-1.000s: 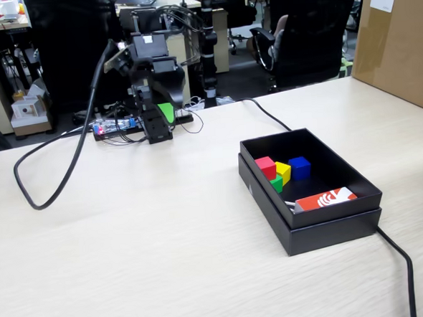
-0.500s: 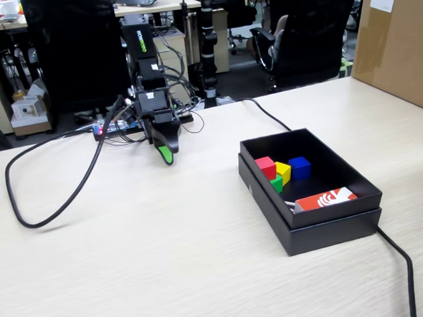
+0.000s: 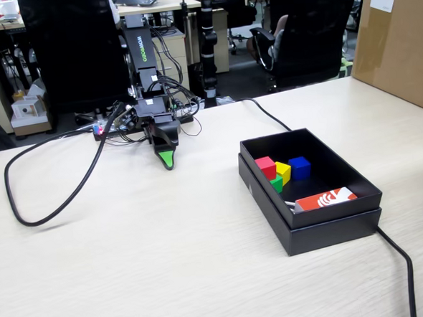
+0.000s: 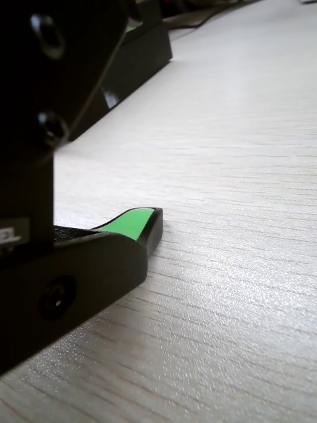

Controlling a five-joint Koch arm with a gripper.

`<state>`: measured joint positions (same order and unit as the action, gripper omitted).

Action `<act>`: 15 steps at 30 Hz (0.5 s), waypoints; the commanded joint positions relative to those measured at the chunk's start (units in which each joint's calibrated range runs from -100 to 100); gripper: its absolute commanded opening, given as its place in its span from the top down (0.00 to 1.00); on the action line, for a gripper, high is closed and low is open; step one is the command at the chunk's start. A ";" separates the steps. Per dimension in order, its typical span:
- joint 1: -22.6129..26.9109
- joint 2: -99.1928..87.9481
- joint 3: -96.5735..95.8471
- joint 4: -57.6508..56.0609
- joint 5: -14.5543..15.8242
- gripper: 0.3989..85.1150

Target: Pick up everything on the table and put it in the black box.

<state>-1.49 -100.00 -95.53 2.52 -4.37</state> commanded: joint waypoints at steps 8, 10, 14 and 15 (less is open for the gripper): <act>0.00 0.00 -1.03 -3.51 -0.10 0.41; 0.05 0.00 -1.03 -3.60 -0.10 0.41; 0.00 0.00 -1.03 -3.51 -0.15 0.41; 0.05 0.00 -1.03 -3.51 -0.15 0.41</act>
<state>-1.49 -100.00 -95.53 2.52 -4.37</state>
